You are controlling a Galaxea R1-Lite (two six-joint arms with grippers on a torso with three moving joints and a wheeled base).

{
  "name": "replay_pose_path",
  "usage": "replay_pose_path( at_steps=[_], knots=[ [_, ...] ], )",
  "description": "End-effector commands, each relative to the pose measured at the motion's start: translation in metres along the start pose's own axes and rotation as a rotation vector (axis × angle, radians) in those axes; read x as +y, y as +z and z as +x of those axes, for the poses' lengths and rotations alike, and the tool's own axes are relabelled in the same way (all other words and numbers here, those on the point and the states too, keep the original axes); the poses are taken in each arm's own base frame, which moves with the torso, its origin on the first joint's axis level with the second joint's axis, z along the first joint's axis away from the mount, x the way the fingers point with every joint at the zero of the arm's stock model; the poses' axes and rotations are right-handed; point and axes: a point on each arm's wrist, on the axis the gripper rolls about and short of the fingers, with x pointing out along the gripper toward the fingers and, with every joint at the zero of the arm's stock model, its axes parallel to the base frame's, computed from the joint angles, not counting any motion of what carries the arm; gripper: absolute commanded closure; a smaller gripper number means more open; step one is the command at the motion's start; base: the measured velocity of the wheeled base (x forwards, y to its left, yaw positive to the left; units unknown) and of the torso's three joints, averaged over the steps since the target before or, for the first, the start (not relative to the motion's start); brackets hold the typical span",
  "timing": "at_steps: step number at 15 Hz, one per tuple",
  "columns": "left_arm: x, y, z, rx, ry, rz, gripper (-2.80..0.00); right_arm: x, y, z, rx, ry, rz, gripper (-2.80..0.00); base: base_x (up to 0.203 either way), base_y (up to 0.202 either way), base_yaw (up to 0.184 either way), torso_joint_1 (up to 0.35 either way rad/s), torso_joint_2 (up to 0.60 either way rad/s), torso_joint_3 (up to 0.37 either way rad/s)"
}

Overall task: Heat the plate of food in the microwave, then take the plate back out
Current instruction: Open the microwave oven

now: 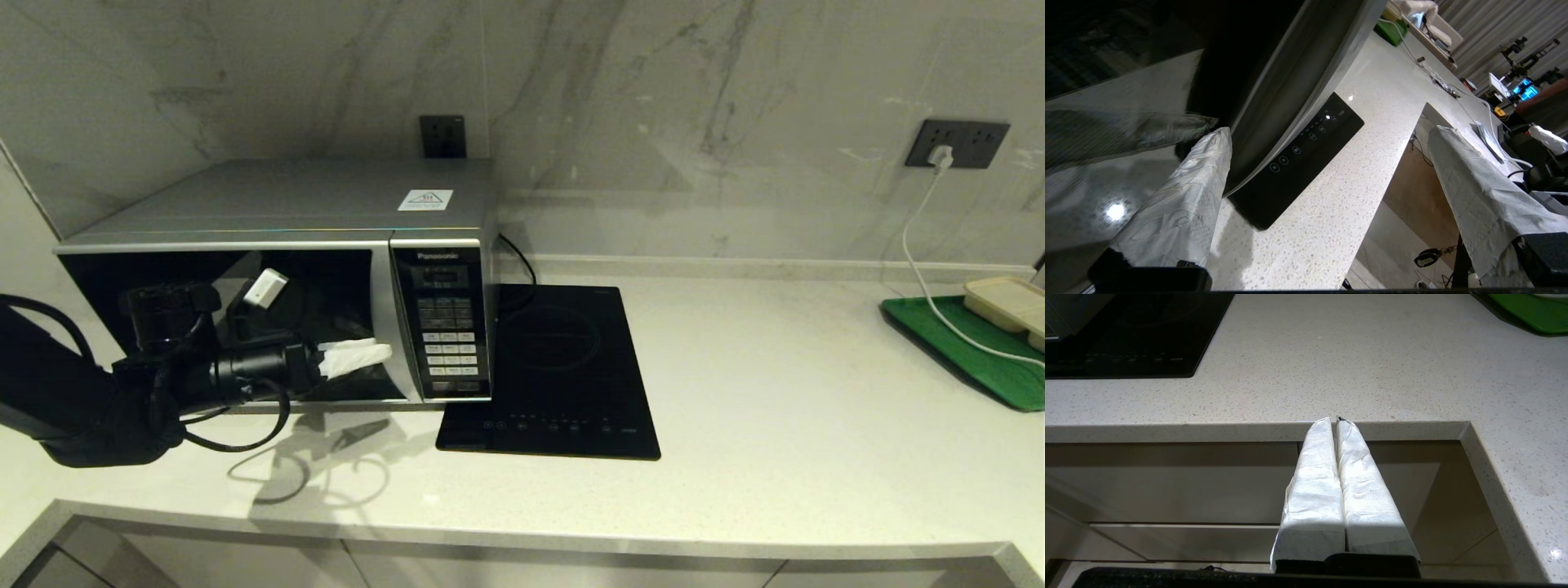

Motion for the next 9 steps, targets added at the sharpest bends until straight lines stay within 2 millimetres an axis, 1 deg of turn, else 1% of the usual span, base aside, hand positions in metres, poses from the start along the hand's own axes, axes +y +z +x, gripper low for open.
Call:
replay_pose_path(
  at_steps=[1, 4, 6, 9],
  knots=[
    [-0.006, 0.003, 0.007, 0.005, -0.029, 0.016, -2.80, 0.000, 0.000, 0.000, 0.001, 0.000, 0.000, 0.00, 0.000, 0.000, 0.000, 0.000, 0.00, 0.000],
    [-0.011, 0.004, 0.011, 0.012, -0.054, 0.026, -2.80, 0.000, 0.000, 0.000, 0.001, 0.000, 0.000, 0.00, 0.000, 0.000, 0.000, 0.000, 0.00, 0.000],
    [-0.014, 0.005, 0.010, 0.023, -0.108, 0.028, -2.80, 0.000, 0.000, 0.000, 0.001, -0.001, 0.000, 0.00, 0.000, 0.000, 0.000, 0.000, 0.00, 0.000],
    [-0.018, 0.002, 0.008, 0.032, -0.124, 0.013, -2.80, 0.000, 0.000, 0.000, 0.001, 0.000, 0.000, 0.00, 0.000, 0.000, 0.000, 0.000, 0.00, 0.000]
  ],
)
